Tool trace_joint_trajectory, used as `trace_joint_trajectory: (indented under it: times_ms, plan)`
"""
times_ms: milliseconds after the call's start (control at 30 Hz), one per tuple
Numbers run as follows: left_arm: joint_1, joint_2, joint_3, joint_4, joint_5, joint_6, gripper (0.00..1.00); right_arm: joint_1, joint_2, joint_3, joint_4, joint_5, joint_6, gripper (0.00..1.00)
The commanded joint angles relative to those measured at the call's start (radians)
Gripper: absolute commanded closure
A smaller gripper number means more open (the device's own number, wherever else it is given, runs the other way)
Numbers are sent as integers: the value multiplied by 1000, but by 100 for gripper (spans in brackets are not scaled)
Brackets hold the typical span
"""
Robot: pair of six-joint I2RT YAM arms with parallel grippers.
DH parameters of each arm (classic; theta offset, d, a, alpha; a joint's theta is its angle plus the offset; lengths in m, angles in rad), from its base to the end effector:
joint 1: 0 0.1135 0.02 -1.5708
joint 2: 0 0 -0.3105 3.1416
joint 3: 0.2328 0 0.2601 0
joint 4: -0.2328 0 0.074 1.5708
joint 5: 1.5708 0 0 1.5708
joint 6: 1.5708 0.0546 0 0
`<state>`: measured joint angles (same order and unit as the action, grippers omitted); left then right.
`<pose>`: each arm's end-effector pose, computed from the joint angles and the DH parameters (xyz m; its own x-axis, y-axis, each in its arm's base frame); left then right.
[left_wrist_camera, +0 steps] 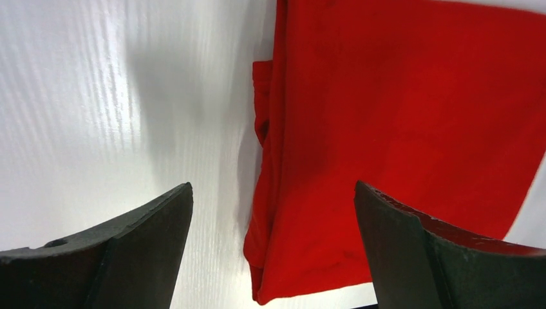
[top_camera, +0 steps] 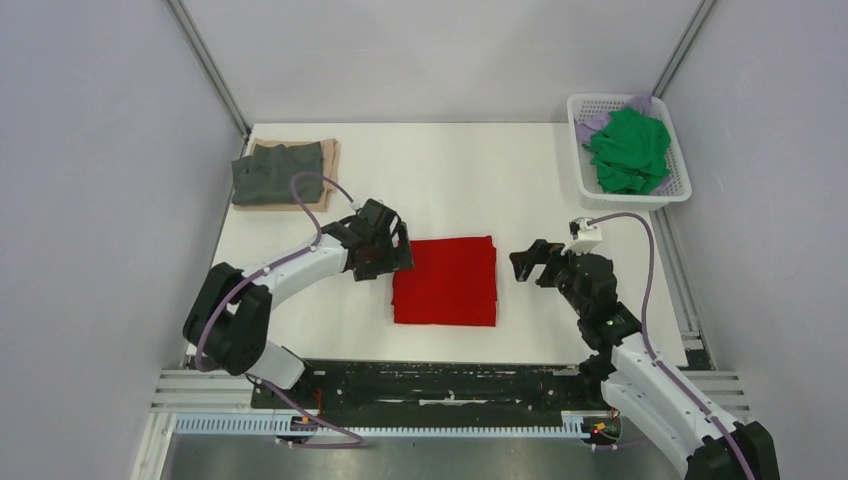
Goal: Fold and stack the t-shirts
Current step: Smooth out wrinkles on the folded tshirt, then put the neatly folded tshirt into the corner of the board with the left arm
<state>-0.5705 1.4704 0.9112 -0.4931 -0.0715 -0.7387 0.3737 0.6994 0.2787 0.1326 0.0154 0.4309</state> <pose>0.2537 -0.1581 0.2275 -0.8831 -0.2313 -0.4082 -0.1160 0.9506 -0.2878 0.1504 0.0581 0.2283 -0.3871 0.2968 -0.8730 -0.2087 0.8940 0.3965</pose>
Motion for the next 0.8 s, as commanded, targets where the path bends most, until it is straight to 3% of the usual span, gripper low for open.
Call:
trace_joint_trajectory:
  times_ms: [0,233,500,600,767]
  plan:
    - [-23,59,14,11,47,25,0,-3,-29,-4,-30,82,-1,2]
    - [-60,190,31,28,37,11,6,-3,16,12,-52,77,-23,2]
    - [-135,339,92,7,49,14,25,-3,39,10,-56,97,-36,2]
    - [-163,393,117,-27,-2,3,38,-3,36,10,-60,102,-39,2]
    - [-193,483,257,-177,-208,26,73,-4,32,13,-69,122,-44,2]
